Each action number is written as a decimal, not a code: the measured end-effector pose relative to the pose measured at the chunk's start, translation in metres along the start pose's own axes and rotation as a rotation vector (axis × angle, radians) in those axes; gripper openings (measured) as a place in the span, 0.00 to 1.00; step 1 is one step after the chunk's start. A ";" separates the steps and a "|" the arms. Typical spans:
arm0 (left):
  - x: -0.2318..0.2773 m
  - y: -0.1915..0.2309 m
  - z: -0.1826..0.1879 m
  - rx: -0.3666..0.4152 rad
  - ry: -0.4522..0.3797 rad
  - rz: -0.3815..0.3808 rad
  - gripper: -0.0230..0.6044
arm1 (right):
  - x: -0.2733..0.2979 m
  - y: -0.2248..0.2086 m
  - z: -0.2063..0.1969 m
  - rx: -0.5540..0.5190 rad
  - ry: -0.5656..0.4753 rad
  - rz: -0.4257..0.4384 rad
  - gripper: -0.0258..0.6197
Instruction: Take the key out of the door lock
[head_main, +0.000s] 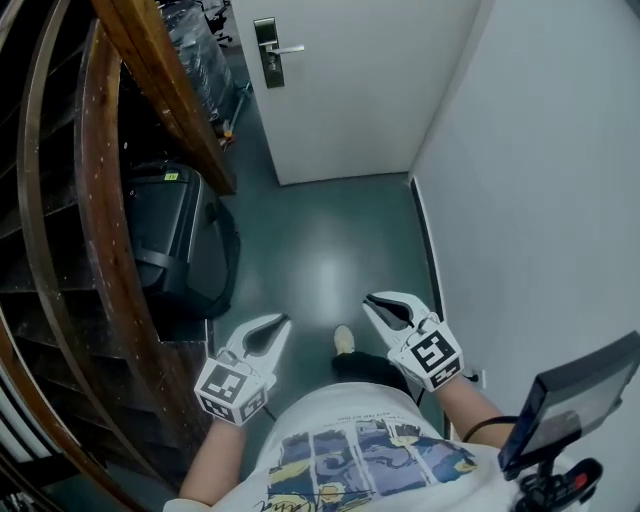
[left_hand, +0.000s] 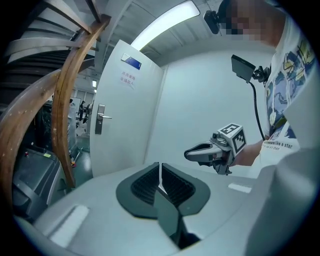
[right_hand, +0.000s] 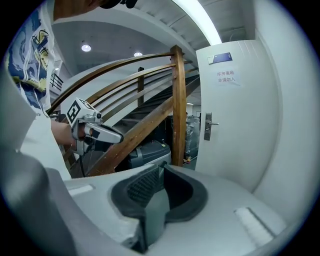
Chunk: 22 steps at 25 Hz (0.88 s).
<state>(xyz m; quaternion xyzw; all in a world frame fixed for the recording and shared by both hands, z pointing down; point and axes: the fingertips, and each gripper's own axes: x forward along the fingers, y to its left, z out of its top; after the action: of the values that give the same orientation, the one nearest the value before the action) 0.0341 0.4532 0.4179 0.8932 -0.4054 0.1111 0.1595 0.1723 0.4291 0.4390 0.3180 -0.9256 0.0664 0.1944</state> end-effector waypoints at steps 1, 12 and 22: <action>0.009 0.011 0.009 -0.003 -0.005 0.017 0.07 | 0.011 -0.014 0.007 -0.007 -0.003 0.008 0.07; 0.101 0.096 0.069 -0.038 -0.051 0.086 0.10 | 0.105 -0.127 0.042 -0.029 -0.028 0.061 0.10; 0.161 0.225 0.106 -0.027 -0.054 0.030 0.11 | 0.227 -0.192 0.066 0.072 0.034 0.014 0.10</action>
<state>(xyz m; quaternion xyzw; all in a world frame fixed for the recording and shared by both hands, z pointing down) -0.0254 0.1629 0.4163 0.8876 -0.4243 0.0837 0.1587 0.1055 0.1339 0.4691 0.3172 -0.9213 0.1065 0.1981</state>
